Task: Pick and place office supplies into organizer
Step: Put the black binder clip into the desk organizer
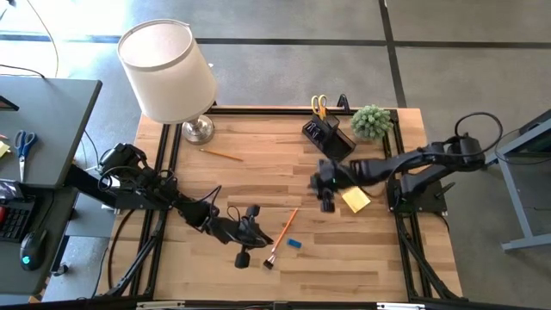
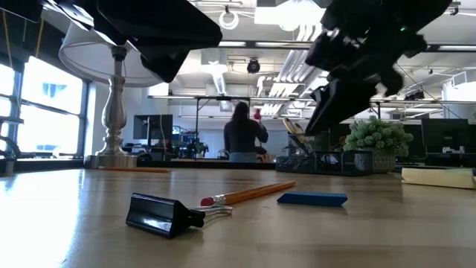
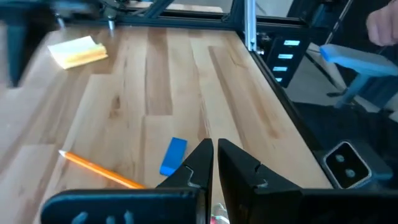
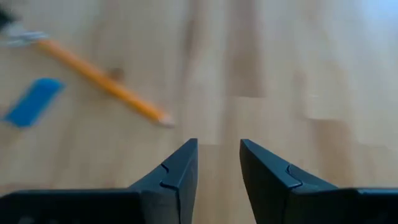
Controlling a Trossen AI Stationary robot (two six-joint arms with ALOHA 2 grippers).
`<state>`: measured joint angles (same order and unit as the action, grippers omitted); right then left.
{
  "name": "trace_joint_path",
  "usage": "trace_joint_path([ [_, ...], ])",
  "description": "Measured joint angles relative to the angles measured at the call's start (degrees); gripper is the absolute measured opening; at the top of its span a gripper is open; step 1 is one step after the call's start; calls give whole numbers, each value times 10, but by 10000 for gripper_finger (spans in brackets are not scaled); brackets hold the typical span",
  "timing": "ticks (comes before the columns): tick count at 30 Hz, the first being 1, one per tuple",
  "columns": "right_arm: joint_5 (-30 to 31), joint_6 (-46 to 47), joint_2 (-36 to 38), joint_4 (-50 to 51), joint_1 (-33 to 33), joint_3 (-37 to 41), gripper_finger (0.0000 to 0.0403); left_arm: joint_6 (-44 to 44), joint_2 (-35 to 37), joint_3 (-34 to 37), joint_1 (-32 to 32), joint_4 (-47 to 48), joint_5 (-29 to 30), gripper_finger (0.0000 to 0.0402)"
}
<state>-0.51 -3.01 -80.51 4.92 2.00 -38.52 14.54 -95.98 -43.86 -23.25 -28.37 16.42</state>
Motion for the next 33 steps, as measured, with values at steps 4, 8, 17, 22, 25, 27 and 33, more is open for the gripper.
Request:
trace_joint_path([
  [4, -2, -9, 0, -1, 63, 0, 113, 35, 0, -4, 4, 15, -4, 25],
  [8, -2, -45, 0, -43, 103, 0, 115, 79, 0, -52, 4, 118, -15, 81],
  [17, -45, -45, -10, -112, 154, 0, 147, 261, 0, -171, 4, 387, -29, 231],
  [22, -5, -36, -39, -116, 209, 0, 192, 383, -25, -173, 4, 412, -45, 258],
  [25, 37, -35, -55, -109, 239, 0, 212, 444, -47, -173, 4, 409, -71, 259],
  [27, 65, -38, -62, -96, 256, 0, 219, 478, -59, -173, 4, 392, -92, 259],
  [33, 137, -65, -83, -77, 278, 0, 218, 530, -82, -223, -6, 425, -98, 248],
])
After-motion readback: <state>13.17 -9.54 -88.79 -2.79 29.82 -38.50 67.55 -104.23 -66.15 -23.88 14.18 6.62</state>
